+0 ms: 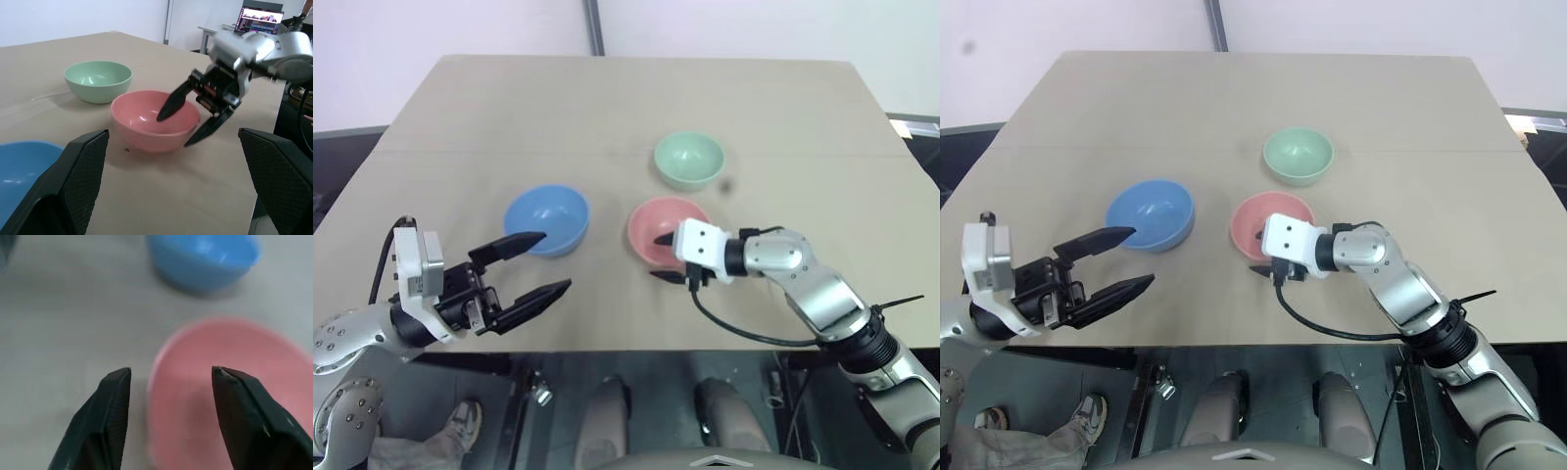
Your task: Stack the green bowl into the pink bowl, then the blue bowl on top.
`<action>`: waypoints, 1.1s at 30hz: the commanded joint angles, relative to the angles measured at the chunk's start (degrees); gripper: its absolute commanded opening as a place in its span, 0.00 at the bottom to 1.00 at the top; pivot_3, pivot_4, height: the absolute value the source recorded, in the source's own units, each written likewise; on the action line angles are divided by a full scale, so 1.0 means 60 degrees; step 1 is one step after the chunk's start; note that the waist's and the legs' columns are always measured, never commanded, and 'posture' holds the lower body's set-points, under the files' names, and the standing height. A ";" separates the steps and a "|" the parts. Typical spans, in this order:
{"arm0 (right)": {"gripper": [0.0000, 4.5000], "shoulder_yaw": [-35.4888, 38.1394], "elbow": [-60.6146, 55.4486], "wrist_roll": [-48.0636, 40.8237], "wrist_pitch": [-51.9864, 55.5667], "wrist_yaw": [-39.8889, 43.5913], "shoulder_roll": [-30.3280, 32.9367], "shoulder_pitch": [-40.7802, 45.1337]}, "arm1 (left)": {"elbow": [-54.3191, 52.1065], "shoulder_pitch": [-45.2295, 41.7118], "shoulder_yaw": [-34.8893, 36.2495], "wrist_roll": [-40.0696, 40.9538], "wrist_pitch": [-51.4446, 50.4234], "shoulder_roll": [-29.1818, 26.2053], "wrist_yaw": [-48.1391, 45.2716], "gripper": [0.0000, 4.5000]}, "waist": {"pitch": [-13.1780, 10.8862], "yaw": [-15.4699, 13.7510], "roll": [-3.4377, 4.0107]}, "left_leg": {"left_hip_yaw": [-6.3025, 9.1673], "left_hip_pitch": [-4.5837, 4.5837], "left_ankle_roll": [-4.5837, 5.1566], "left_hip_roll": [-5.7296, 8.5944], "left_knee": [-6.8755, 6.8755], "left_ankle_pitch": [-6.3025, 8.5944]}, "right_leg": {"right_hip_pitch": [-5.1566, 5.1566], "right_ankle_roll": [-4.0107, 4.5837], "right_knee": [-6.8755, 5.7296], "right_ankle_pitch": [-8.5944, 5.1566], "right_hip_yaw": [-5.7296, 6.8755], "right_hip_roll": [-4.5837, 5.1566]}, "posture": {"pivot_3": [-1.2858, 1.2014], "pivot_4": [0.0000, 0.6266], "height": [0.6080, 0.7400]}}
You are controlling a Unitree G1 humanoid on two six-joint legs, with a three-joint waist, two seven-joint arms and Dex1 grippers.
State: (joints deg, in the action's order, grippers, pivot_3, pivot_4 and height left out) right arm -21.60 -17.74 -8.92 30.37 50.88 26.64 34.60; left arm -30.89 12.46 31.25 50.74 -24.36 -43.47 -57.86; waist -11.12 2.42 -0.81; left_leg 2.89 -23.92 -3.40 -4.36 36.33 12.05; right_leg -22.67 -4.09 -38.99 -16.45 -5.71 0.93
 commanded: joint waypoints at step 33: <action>0.58 0.0555 1.0077 0.2727 -0.5709 0.0917 -0.0392 0.4807 | -0.1088 0.0366 0.0058 0.0141 0.0247 0.0294 0.1019 1.00 | 0.0000 0.0210 -0.0001 | -0.0007 -0.0001 0.0000 -0.0003 -0.0037 0.0000 | -0.0015 0.0006 0.0006 0.0001 -0.0001 -0.0002 | 0.52 0.24 1.00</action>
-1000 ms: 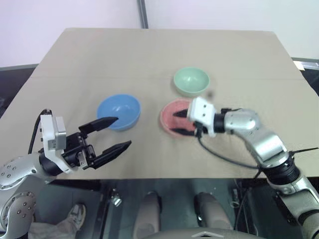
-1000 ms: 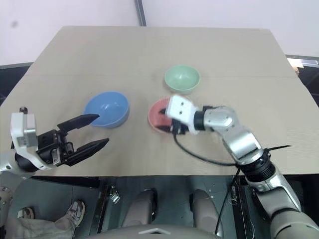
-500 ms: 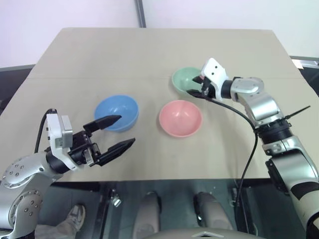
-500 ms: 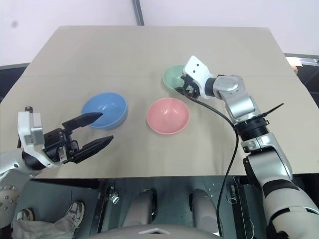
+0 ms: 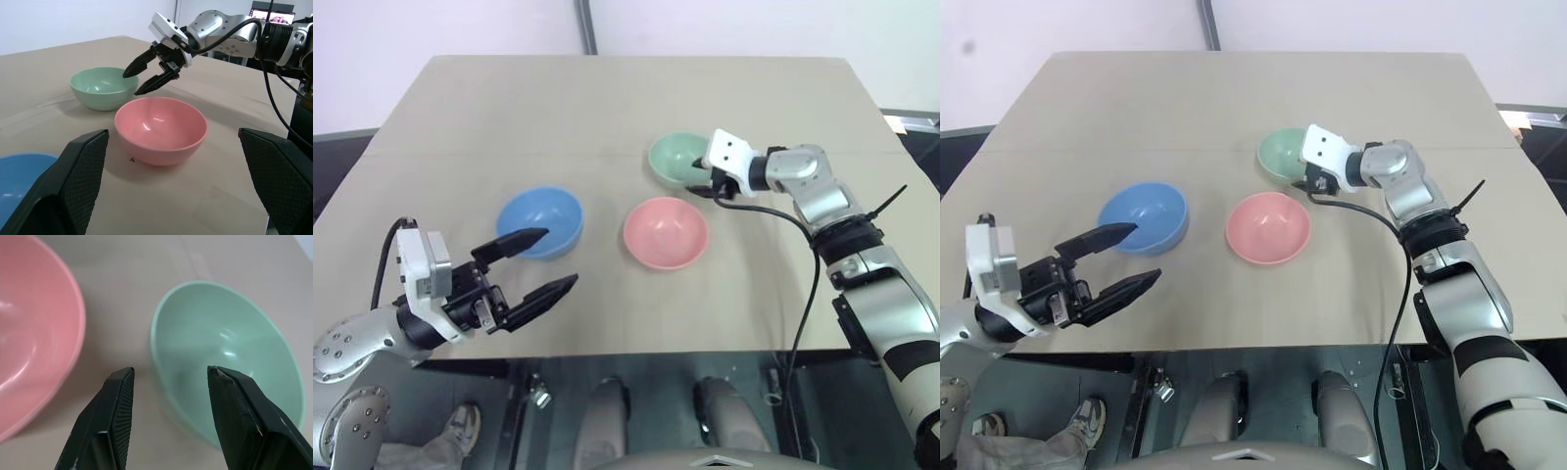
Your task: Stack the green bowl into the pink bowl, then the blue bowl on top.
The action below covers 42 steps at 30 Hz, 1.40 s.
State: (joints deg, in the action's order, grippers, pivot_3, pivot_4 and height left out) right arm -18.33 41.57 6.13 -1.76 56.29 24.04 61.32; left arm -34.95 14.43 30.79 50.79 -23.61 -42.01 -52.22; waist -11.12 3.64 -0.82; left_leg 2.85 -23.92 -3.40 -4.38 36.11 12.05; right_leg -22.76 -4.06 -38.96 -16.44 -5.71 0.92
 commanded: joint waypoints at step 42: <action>0.53 0.1915 -1.0608 -0.4424 0.5664 0.1878 0.2561 -0.3427 | 0.0187 -0.0622 -0.0102 -0.2151 -0.0530 -0.0675 0.2110 1.00 | -0.0008 -0.0215 0.0007 | 0.0008 -0.0001 0.0000 0.0000 0.0026 0.0001 | 0.0012 -0.0003 0.0006 -0.0002 0.0005 0.0000 | 0.52 0.24 1.00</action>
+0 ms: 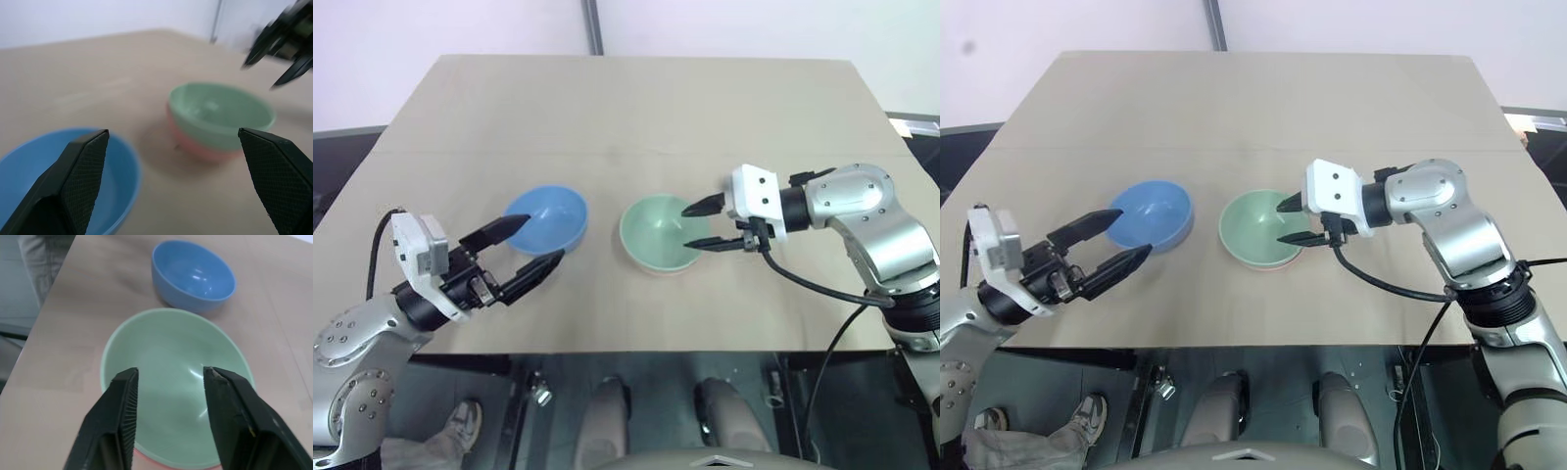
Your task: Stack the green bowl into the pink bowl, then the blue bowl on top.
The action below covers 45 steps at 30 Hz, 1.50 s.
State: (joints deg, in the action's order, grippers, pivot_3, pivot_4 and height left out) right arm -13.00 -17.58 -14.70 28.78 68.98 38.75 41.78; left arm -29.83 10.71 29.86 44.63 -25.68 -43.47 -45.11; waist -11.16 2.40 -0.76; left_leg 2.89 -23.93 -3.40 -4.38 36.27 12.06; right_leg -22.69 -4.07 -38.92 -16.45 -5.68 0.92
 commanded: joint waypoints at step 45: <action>0.56 0.2941 -0.2372 -0.2848 0.1593 -0.2284 0.1678 -0.1931 | -0.0054 -0.7161 -0.5458 -0.4340 -0.0399 -0.2747 -0.2187 0.02 | -0.0011 -0.0030 -0.0009 | 0.0001 -0.0133 0.0001 0.0010 0.0036 -0.0001 | -0.0126 -0.0004 -0.0063 0.0004 -0.0001 -0.0001 | 0.52 0.24 1.00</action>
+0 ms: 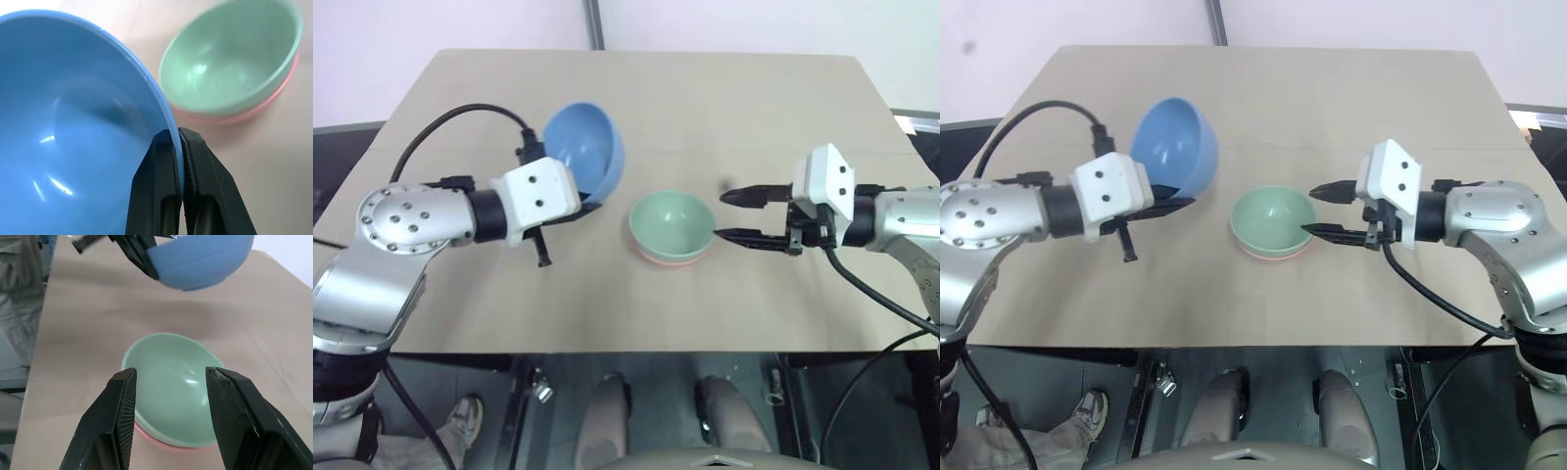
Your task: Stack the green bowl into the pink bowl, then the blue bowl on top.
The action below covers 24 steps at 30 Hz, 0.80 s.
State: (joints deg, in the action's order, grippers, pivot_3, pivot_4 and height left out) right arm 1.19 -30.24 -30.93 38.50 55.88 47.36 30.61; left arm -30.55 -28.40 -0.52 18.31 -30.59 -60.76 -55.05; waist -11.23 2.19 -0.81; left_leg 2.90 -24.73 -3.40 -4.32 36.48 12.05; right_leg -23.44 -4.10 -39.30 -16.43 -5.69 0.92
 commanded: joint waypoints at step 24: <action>0.56 0.1140 -0.1358 -0.0807 0.0792 -0.1853 0.0133 -0.1340 | 0.2549 -0.0578 0.1972 0.1527 -0.0092 0.2927 -0.0025 0.59 | 0.0005 0.0092 0.0006 | 0.0033 0.0006 0.0002 0.0003 0.0114 0.0000 | 0.0014 -0.0003 -0.0102 -0.0002 0.0004 -0.0007 | 0.52 0.24 1.00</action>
State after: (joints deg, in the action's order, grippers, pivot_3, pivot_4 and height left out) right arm 7.53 -37.65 -34.47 42.50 45.90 48.54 22.18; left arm -13.27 -33.99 5.83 22.90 -26.98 -42.09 -56.53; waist -11.20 2.74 -0.78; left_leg 3.15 -24.74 -3.39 -4.31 37.18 12.05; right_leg -23.37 -4.12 -39.93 -16.44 -5.63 0.86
